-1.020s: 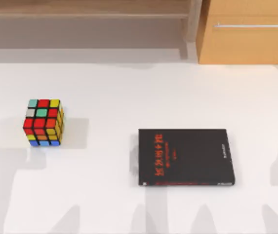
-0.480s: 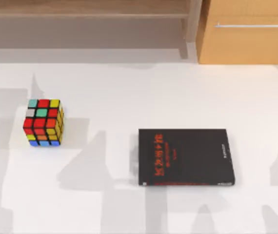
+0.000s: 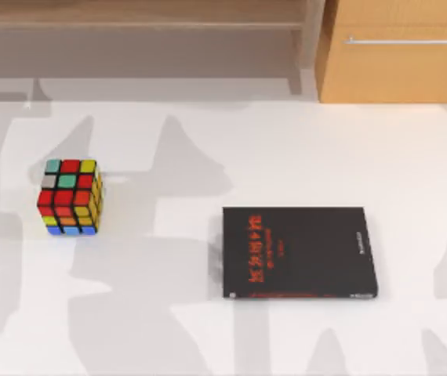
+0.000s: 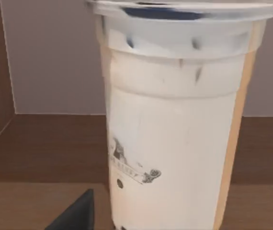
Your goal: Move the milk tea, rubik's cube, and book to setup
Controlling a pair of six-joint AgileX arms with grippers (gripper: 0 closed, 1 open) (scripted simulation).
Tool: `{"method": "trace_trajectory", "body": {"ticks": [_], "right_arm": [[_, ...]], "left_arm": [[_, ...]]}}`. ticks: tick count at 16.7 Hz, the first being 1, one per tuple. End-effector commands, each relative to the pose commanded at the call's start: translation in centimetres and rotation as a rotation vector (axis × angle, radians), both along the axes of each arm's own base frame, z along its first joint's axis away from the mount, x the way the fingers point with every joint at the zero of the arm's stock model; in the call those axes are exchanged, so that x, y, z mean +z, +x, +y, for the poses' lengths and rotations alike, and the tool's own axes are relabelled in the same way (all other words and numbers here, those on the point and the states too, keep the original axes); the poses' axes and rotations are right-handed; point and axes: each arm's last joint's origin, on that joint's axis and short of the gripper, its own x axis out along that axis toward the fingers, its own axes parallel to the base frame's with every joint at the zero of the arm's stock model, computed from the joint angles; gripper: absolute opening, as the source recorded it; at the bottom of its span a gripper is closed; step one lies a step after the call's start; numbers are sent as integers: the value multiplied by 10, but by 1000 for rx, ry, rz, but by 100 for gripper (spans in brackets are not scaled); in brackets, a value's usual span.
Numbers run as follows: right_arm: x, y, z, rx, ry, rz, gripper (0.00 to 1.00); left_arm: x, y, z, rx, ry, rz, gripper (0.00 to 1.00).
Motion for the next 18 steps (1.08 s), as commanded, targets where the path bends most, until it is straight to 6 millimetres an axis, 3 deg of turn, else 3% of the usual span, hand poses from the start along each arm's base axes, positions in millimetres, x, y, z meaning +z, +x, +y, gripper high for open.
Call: {"method": "trace_trajectory", "body": {"ticks": [3, 11, 18], "right_arm": [[0, 0, 0, 0, 0, 0, 100], [0, 0, 0, 0, 0, 0, 100], [0, 0, 0, 0, 0, 0, 100]], "left_arm": [[-12, 17, 9, -1, 3, -10, 100], [-14, 22, 8, -4, 3, -9, 100], [-13, 79, 10, -2, 4, -13, 100]]}}
